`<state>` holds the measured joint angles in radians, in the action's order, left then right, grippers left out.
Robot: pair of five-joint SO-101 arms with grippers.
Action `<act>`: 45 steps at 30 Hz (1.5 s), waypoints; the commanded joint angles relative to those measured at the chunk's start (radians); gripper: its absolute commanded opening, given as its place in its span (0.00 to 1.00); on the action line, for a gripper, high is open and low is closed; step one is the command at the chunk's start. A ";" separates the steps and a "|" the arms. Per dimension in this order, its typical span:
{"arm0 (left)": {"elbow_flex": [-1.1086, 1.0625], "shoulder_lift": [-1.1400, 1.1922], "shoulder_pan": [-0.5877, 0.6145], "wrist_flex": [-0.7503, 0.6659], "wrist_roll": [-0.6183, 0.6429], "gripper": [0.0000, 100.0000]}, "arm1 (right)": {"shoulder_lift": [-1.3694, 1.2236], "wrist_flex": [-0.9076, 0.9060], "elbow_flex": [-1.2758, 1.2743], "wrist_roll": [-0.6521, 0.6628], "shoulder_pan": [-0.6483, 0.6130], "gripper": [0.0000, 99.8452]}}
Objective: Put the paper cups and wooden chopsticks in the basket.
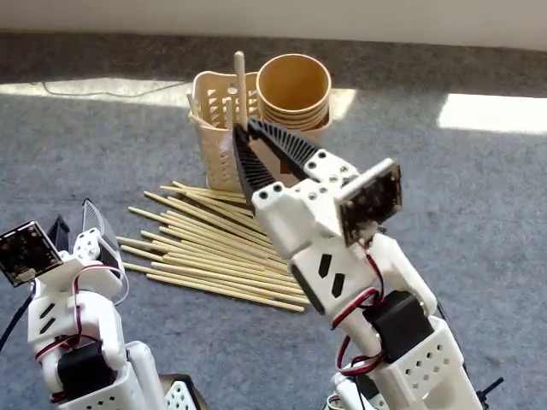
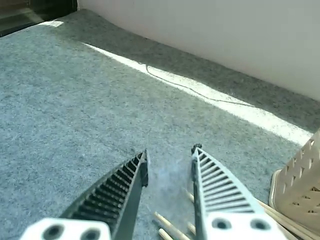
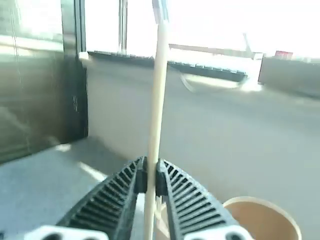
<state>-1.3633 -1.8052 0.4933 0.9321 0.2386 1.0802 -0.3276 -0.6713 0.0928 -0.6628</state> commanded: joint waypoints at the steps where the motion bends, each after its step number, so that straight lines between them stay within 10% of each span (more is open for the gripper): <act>1: 0.008 0.012 0.002 -0.006 0.011 0.14 | 0.013 0.252 0.001 -0.008 0.025 0.01; 29: 0.008 0.010 0.002 -0.006 0.009 0.15 | -0.611 0.786 0.010 -0.003 0.168 0.01; 45: 0.008 0.010 0.002 -0.006 0.009 0.15 | -0.371 0.446 -0.001 -0.003 0.168 0.08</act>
<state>-1.3633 -1.8052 0.4933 0.9321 0.2386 0.6076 0.1864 -0.6774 0.0928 -0.5063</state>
